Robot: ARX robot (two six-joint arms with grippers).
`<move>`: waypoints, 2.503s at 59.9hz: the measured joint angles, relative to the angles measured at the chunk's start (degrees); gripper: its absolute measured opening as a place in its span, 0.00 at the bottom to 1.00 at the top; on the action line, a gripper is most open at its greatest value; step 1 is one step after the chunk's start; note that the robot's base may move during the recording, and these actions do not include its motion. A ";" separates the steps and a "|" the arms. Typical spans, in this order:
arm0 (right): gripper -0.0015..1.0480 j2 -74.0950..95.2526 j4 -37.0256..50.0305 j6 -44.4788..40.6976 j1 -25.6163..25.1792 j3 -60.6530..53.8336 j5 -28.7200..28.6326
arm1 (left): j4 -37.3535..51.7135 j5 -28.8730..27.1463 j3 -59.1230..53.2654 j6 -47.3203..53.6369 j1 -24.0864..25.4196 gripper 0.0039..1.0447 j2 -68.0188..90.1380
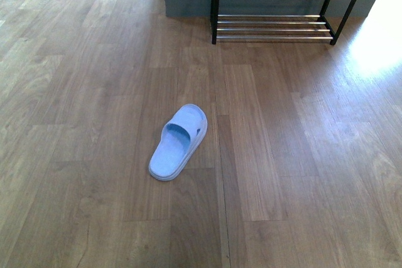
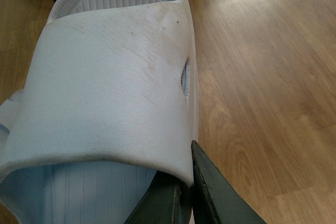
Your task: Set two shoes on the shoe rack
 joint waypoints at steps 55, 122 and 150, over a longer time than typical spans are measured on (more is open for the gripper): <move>0.02 -0.02 -0.04 0.09 -0.09 -0.17 -0.39 | 0.00 -0.15 0.00 -0.02 0.00 0.91 0.00; 0.02 0.04 -0.09 0.09 -0.22 -0.07 -0.15 | 9.46 -13.77 5.49 4.90 -4.13 0.91 45.57; 0.02 0.04 -0.09 0.09 -0.22 -0.07 -0.17 | 59.10 -5.97 23.32 12.07 -5.90 0.91 136.50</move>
